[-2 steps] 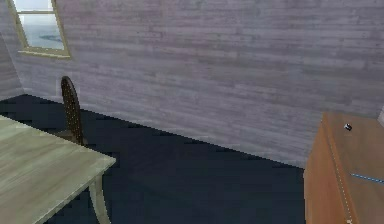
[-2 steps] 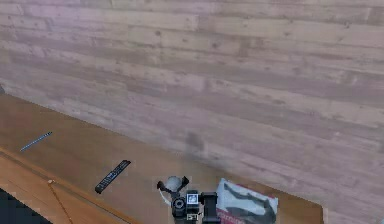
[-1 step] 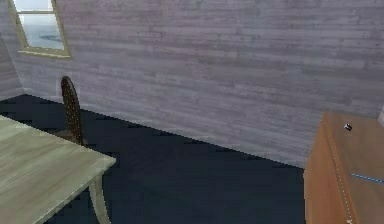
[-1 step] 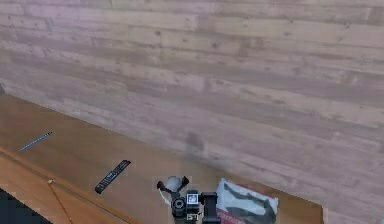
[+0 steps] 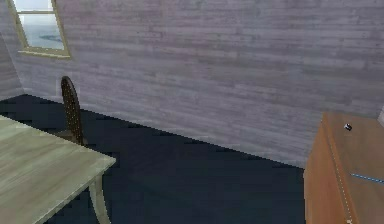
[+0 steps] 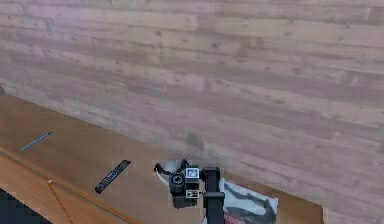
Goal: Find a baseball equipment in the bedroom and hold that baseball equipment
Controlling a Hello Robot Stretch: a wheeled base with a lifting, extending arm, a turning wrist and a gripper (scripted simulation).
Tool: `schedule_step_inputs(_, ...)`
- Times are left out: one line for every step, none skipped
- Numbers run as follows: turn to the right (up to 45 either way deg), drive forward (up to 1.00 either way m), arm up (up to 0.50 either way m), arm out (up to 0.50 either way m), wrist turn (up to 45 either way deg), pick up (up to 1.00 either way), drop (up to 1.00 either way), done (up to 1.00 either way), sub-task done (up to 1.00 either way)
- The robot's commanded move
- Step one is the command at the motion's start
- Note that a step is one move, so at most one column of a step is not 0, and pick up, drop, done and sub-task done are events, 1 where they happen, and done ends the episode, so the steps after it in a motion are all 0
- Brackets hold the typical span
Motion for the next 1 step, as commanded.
schedule_step_inputs(0.0, 0.00, 0.00, 0.00, 0.0, 0.00, 0.00, 1.00, 0.00)
